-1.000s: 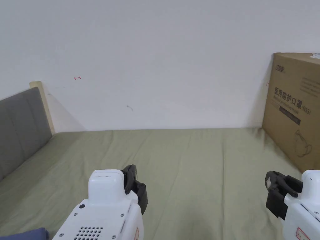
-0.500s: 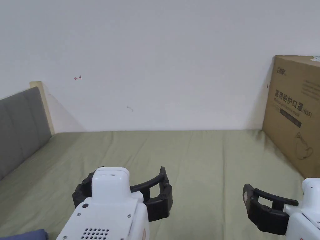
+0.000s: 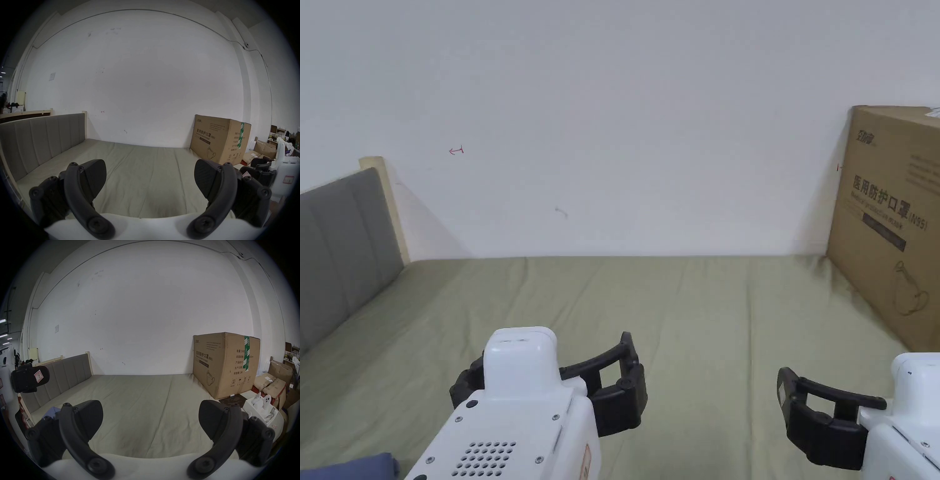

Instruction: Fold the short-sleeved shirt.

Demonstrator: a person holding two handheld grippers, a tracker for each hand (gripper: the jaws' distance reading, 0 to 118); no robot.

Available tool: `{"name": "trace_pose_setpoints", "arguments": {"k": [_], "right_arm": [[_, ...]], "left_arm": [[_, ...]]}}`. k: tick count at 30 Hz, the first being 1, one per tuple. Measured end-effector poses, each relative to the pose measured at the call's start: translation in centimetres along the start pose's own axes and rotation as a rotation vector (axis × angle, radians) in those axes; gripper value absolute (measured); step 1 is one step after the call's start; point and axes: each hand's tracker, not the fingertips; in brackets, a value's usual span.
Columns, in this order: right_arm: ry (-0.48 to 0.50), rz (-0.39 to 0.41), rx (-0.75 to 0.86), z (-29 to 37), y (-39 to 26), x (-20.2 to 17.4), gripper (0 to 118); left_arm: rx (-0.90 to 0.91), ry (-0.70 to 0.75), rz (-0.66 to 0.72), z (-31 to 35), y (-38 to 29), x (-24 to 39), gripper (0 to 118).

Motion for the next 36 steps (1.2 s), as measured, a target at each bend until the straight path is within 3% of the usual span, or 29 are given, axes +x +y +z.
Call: {"name": "trace_pose_setpoints", "arguments": {"k": [25, 36], "right_arm": [[-0.002, -0.015, 0.006, 0.3, -0.1, -0.1, 117], [0.004, -0.009, -0.008, 0.1, -0.3, -0.4, 117]], "left_arm": [[-0.061, 0.072, 0.086, -0.4, -0.8, -1.0, 111], [-0.103, 0.077, 0.191, -1.2, -0.5, -2.5, 111]]}}
